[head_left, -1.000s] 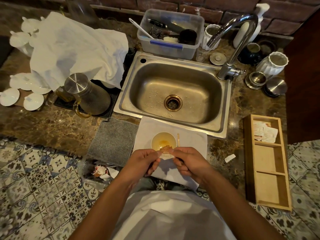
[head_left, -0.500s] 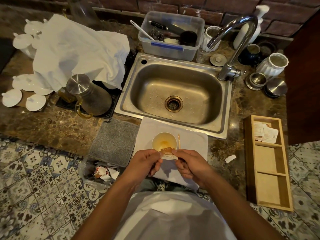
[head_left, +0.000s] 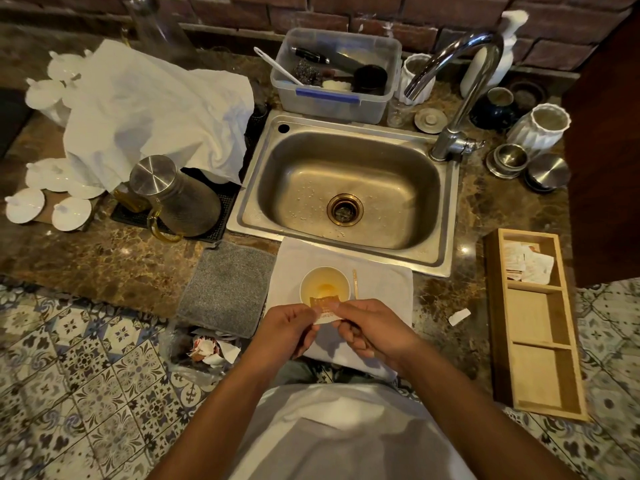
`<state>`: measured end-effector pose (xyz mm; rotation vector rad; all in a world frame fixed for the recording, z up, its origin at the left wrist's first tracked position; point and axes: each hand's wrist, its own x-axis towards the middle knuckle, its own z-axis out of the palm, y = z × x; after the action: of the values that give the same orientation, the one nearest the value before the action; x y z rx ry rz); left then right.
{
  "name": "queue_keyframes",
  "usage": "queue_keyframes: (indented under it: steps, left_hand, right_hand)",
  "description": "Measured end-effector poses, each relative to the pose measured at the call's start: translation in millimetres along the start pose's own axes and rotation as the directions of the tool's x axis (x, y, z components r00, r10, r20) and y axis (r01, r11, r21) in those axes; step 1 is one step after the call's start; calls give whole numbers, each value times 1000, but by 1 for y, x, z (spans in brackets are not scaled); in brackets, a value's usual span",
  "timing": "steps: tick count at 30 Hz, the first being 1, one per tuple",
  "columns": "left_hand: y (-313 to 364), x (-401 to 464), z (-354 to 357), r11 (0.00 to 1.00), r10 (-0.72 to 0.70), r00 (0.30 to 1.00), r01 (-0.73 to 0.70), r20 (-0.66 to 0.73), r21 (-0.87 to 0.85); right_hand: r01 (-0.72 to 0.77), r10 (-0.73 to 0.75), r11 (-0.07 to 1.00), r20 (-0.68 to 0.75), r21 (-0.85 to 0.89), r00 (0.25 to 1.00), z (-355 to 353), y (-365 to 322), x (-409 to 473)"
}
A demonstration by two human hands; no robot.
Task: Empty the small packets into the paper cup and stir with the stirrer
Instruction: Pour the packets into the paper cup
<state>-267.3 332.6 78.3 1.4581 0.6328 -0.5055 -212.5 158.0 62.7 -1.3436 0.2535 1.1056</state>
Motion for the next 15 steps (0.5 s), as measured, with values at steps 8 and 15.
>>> queue_keyframes:
  steps: [8, 15]
  left_hand:
    - [2, 1, 4, 1000, -19, 1000, 18, -12, -20]
    - [2, -2, 12, 999, 29, 999, -29, 18, -16]
  right_hand:
    - [46, -44, 998, -37, 35, 998, -4, 2, 2]
    - [118, -116, 992, -60, 37, 991, -15, 11, -4]
